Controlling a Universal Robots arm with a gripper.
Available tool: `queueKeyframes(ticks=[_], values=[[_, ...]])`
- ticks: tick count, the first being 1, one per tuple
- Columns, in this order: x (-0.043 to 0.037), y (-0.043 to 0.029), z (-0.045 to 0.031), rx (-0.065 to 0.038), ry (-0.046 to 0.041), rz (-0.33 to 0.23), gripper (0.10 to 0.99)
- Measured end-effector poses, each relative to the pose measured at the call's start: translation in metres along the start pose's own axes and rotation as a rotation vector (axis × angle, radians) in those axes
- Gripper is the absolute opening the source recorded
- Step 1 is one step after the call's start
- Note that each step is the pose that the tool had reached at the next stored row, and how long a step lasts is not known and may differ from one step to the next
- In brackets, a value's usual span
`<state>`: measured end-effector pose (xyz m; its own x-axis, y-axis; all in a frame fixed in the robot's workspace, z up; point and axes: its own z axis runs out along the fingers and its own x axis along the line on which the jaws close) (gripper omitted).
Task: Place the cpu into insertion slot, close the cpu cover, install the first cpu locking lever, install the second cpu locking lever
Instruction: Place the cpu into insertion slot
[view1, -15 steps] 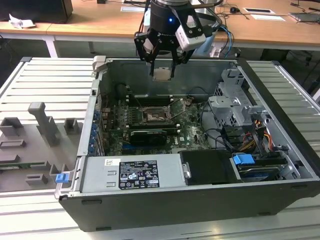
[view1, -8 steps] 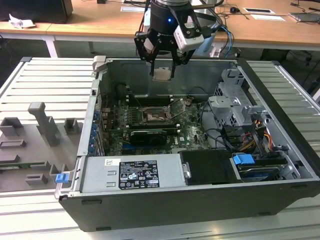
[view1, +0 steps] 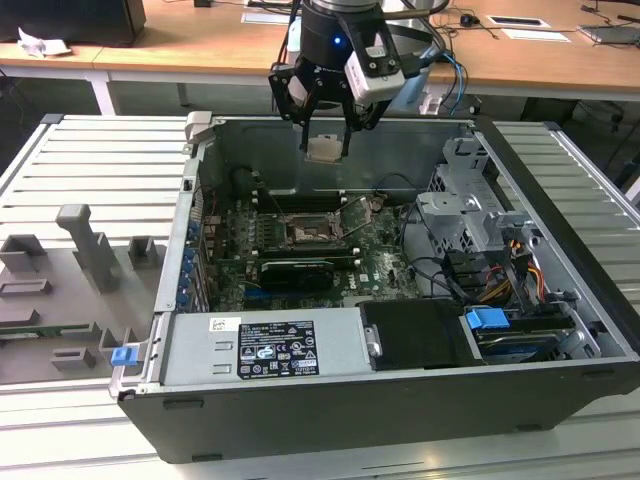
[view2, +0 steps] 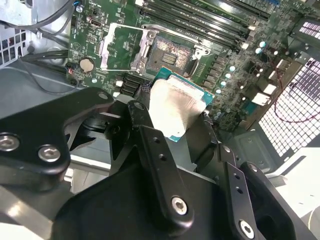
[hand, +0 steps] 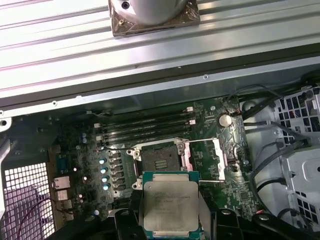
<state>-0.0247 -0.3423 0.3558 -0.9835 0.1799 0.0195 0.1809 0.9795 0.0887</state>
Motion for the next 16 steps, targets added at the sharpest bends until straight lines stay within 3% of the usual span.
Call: queueKeyframes(ticks=[16], values=[[-0.0001,-0.0005,0.0058,-0.001,-0.0078,0.087,0.529]])
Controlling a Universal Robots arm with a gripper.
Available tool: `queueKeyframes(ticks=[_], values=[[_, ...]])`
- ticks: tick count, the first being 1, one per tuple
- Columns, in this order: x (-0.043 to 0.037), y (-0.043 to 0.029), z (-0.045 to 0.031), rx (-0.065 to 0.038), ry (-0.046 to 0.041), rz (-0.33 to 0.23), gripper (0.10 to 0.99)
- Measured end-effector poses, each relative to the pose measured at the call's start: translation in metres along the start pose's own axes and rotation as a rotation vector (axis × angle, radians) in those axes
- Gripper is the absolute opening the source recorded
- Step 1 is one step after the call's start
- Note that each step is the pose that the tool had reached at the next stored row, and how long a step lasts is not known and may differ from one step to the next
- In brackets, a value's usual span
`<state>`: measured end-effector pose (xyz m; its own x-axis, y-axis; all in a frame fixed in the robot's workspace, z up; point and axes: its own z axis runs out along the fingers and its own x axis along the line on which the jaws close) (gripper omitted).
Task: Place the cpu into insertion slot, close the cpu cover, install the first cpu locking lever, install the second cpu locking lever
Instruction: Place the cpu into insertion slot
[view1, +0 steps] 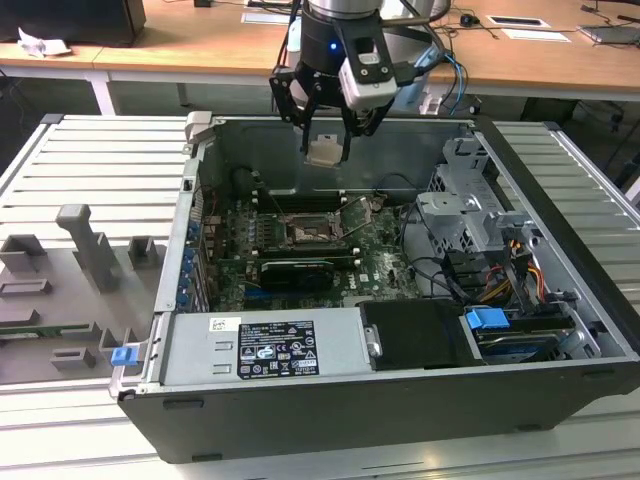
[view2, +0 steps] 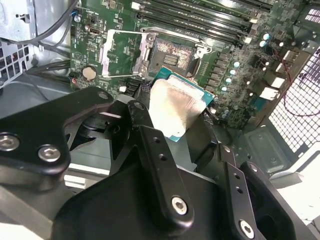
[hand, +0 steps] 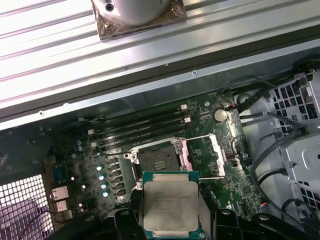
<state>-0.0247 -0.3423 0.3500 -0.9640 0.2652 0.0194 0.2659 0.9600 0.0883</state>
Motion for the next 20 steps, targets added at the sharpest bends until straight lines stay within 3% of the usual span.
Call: queueKeyframes(ticks=[12,20], values=[[0.0,-0.0001,0.0019,0.0,-0.0034,0.037,0.529],[0.0,-0.0004,0.0049,-0.002,-0.0154,0.169,0.529]])
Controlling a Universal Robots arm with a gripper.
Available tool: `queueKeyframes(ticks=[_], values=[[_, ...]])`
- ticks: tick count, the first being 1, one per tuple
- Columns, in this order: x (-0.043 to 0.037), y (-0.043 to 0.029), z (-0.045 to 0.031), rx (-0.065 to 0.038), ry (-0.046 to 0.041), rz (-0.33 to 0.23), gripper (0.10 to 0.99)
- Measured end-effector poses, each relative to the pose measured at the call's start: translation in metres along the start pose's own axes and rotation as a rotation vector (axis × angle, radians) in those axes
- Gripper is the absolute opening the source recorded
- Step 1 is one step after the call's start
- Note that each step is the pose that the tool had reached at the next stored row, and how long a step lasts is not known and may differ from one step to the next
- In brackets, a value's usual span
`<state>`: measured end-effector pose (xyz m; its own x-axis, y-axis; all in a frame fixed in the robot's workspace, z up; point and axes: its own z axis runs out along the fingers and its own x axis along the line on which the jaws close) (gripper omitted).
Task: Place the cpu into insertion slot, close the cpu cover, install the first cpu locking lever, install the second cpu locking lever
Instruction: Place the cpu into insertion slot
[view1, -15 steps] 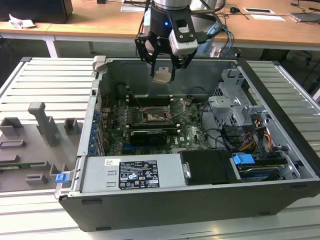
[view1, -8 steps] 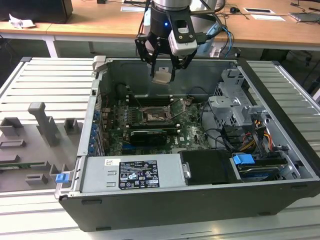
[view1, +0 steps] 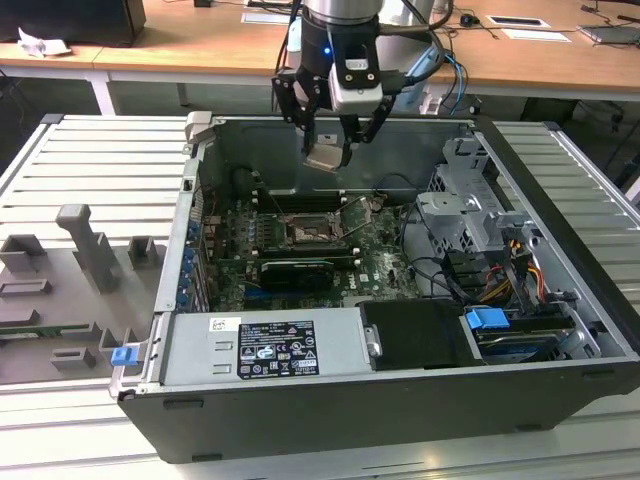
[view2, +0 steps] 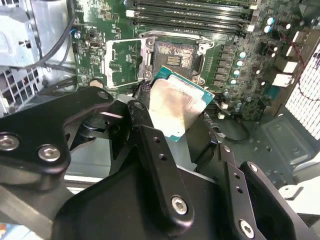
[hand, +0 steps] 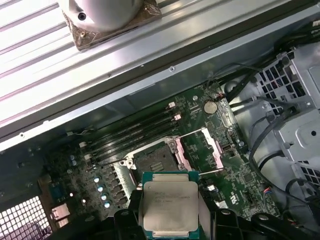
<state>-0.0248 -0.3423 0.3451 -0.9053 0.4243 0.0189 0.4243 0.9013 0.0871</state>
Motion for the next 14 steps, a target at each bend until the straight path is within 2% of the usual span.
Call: queueKeyframes(ticks=[8,14], values=[[0.0,-0.0002,0.0027,-0.002,-0.0085,0.098,0.529],[-0.0001,-0.0006,0.0066,-0.004,-0.017,0.194,0.529]])
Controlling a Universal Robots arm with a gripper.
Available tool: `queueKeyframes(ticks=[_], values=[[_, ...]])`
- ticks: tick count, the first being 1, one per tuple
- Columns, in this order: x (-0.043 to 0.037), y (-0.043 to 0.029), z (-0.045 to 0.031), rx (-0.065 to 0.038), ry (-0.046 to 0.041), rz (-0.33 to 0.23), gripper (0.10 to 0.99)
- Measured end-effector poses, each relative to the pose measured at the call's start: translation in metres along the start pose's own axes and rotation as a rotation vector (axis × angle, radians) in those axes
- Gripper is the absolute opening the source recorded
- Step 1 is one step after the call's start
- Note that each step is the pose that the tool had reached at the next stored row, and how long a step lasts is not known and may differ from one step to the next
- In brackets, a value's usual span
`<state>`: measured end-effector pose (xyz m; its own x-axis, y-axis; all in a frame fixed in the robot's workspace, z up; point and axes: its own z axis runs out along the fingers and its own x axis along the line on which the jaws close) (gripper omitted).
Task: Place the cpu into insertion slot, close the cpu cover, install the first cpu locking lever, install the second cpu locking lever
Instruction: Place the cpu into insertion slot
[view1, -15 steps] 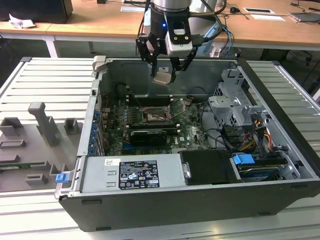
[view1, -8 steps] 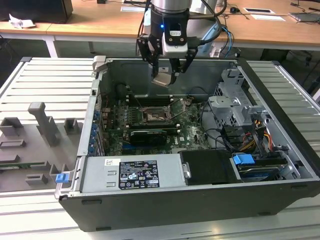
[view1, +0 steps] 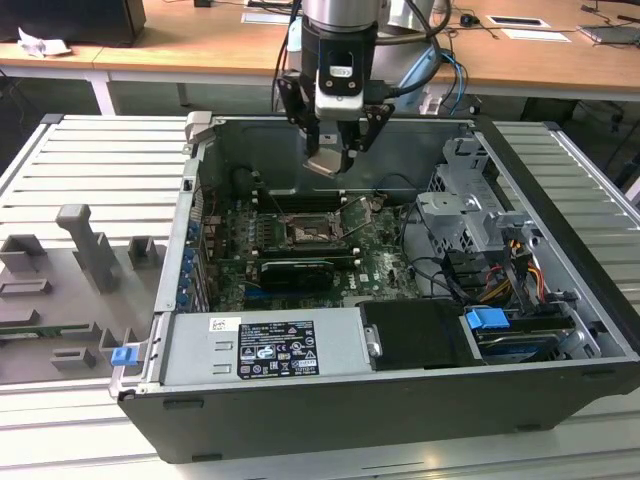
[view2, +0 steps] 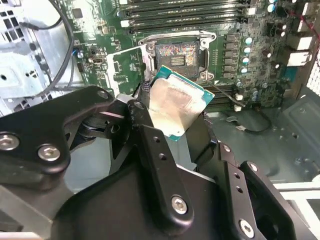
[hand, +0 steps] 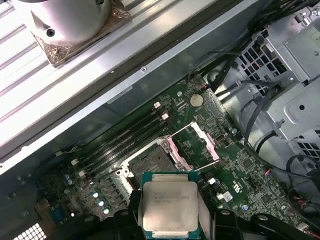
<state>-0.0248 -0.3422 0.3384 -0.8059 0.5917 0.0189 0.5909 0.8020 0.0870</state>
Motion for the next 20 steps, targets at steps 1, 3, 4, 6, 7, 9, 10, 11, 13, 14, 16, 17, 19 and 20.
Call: queueKeyframes(ticks=[1,3,4,6,7,9,10,11,13,14,16,17,19,20], values=[[0.0,-0.0001,0.0004,0.0,-0.0022,0.025,0.529],[-0.0001,-0.0001,0.0012,-0.002,-0.0073,0.084,0.529],[0.0,-0.0001,0.0015,-0.002,-0.0091,0.104,0.529],[-0.0001,-0.0002,0.002,-0.003,-0.0124,0.142,0.529],[0.0,-0.0002,0.0023,-0.003,-0.0135,0.153,0.529],[0.0002,-0.0004,0.0029,-0.003,-0.0146,0.164,0.529],[0.0004,-0.0006,0.0035,-0.003,-0.0157,0.176,0.529],[0.0005,-0.0007,0.0039,-0.003,-0.0165,0.185,0.529],[0.0011,-0.0013,0.0049,-0.004,-0.0185,0.208,0.529],[0.0012,-0.0014,0.0051,-0.004,-0.0194,0.218,0.529],[0.0014,-0.0016,0.0057,-0.004,-0.0209,0.235,0.529],[0.0015,-0.0017,0.0059,-0.004,-0.0216,0.244,0.529],[0.0019,-0.002,0.0064,-0.005,-0.0234,0.264,0.529],[0.0022,-0.0023,0.0067,-0.005,-0.0243,0.275,0.529]])
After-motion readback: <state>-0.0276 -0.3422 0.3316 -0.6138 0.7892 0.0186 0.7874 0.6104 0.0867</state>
